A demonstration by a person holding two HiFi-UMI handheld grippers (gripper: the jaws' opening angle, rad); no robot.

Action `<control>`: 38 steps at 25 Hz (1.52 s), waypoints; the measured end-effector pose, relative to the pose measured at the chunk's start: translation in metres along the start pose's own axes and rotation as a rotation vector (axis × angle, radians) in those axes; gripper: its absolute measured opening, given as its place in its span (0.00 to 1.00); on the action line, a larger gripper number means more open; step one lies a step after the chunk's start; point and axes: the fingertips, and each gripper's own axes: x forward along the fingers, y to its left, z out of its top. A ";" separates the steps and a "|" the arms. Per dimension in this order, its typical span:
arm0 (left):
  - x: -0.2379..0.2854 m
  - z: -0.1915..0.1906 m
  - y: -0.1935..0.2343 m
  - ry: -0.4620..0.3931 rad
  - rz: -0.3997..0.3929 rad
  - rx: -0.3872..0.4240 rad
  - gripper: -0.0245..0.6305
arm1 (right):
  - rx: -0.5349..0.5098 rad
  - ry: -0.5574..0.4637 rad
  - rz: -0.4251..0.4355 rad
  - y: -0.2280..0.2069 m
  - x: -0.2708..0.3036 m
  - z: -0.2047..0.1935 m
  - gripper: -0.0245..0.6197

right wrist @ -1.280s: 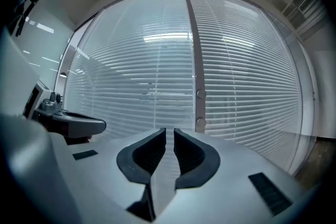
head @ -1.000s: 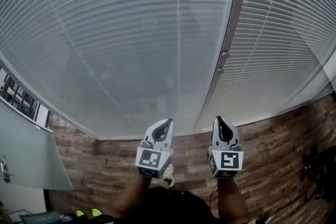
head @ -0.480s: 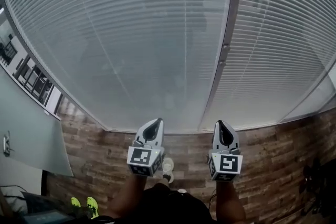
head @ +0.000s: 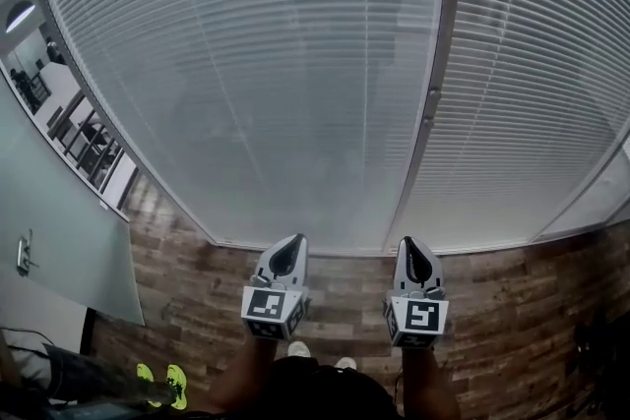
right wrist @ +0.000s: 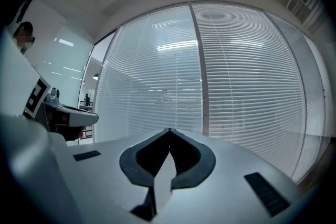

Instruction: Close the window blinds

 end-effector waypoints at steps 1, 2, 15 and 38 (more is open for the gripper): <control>-0.004 0.001 0.003 0.003 0.012 0.001 0.04 | 0.000 -0.007 0.007 0.004 0.000 0.000 0.04; -0.008 0.003 0.006 0.006 0.024 0.001 0.04 | -0.001 -0.012 0.013 0.008 -0.001 0.000 0.04; -0.054 -0.025 0.045 0.007 0.022 -0.015 0.04 | -0.013 0.031 0.019 0.074 -0.011 0.004 0.04; -0.091 -0.013 0.099 -0.019 0.063 -0.020 0.04 | -0.029 0.001 0.067 0.137 0.005 0.013 0.04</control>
